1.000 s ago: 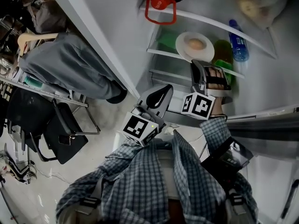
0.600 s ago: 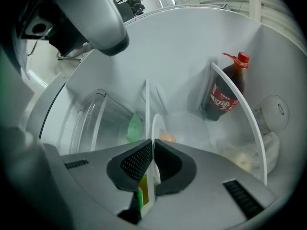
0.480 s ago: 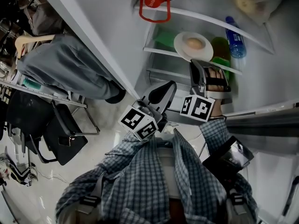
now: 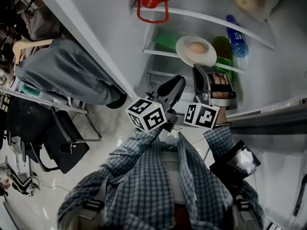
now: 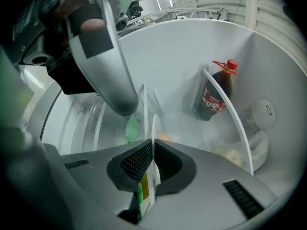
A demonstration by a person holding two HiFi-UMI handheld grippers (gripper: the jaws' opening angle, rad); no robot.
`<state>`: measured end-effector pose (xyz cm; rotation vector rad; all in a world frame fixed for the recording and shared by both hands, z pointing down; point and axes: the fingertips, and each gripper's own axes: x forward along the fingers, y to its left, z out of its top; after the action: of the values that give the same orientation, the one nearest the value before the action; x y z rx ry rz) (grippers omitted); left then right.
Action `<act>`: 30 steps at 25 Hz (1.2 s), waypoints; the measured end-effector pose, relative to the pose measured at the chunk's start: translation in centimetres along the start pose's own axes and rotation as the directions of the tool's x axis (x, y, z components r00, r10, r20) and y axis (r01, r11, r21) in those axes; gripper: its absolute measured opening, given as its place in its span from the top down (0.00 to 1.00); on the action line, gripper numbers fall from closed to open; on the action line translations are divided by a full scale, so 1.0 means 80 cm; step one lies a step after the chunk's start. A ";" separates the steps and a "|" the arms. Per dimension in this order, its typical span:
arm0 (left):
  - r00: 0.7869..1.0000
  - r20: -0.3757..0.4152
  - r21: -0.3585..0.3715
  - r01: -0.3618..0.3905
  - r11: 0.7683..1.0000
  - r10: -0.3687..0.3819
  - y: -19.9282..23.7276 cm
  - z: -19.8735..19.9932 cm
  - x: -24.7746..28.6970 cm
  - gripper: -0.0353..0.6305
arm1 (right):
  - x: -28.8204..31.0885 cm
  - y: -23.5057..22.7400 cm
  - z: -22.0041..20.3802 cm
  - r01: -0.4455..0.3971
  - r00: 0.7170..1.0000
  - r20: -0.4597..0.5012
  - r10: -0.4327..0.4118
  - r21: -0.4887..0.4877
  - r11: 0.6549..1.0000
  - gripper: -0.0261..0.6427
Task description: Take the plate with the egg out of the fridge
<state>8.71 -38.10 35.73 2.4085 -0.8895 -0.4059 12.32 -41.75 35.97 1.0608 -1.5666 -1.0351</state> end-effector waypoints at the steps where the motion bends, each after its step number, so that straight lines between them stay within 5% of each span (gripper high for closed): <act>1: 1.000 0.002 -0.014 0.005 1.000 -0.005 0.001 0.001 0.004 0.88 | -0.002 0.000 0.000 0.001 1.000 0.000 -0.001 -0.001 1.000 0.93; 8: 0.999 0.033 -0.212 0.036 0.976 -0.030 0.007 0.012 0.031 0.78 | -0.013 0.004 -0.002 0.011 1.000 0.001 -0.011 -0.015 1.000 0.93; 14: 0.997 0.077 -0.453 0.049 0.890 -0.016 0.021 0.021 0.045 0.78 | -0.021 0.007 -0.002 0.016 1.000 0.010 -0.016 -0.048 0.999 0.93; 23: 0.992 0.130 -0.602 0.079 0.794 0.000 0.037 0.032 0.059 0.78 | -0.025 0.011 0.001 0.023 0.999 0.043 -0.019 -0.093 0.995 0.93; 30: 0.988 0.153 -0.709 0.106 0.698 0.005 0.043 0.027 0.061 0.81 | -0.028 0.011 -0.002 0.032 0.998 0.050 -0.027 -0.110 0.993 0.93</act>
<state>9.62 -44.40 35.52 1.6808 -0.5624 -0.7942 12.69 -39.41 36.31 0.9919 -1.5171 -1.1623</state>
